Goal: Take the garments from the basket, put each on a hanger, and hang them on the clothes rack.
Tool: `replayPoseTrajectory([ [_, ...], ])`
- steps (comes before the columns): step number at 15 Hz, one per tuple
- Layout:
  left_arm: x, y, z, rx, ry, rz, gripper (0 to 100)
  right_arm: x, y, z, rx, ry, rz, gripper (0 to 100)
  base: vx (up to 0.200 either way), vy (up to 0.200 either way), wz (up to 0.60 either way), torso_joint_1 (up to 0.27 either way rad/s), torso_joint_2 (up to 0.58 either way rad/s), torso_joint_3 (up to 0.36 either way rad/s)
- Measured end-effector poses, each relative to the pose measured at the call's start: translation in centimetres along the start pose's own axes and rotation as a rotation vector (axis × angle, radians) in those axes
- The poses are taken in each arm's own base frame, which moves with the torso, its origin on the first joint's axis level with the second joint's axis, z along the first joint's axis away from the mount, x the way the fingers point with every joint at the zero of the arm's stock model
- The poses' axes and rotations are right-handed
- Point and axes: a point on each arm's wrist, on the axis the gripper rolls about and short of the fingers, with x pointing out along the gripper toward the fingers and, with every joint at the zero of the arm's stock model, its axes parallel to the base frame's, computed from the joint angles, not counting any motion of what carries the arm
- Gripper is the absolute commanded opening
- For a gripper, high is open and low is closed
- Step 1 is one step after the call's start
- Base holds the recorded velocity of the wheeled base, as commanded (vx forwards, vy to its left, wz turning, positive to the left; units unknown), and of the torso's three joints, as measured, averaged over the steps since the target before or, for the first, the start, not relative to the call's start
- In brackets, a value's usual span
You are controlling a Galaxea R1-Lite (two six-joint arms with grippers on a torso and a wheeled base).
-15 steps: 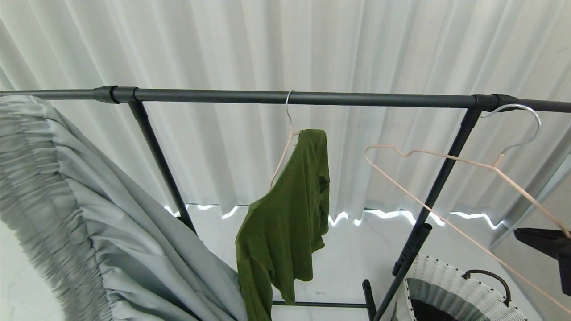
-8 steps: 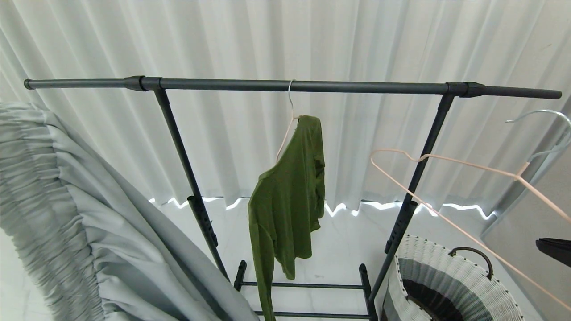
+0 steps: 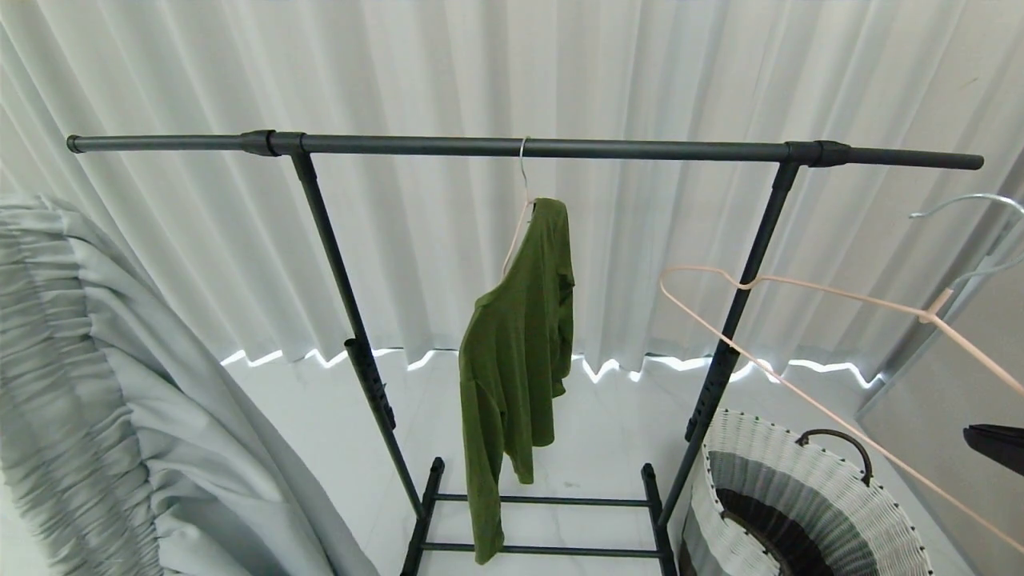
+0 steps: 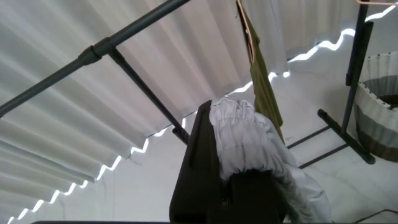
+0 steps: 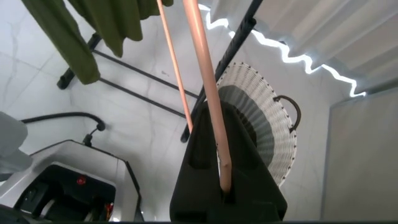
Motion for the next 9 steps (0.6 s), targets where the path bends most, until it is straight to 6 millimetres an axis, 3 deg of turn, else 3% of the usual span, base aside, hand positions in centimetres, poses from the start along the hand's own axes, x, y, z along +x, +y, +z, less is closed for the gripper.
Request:
replayPoseTrajectory([
  [8,0.1,-0.08,0.05,0.002,0.002,0.0,0,0.03,0.03,0.03,-0.001,-0.001,0.006,0,0.0,0.2,0.0,0.005,0.0,0.004],
  [9,0.13,-0.13,0.03,0.003,0.004,-0.002,0,0.02,0.03,0.05,0.0,-0.002,0.005,0,0.0,0.0,0.0,0.0,0.0,0.0],
])
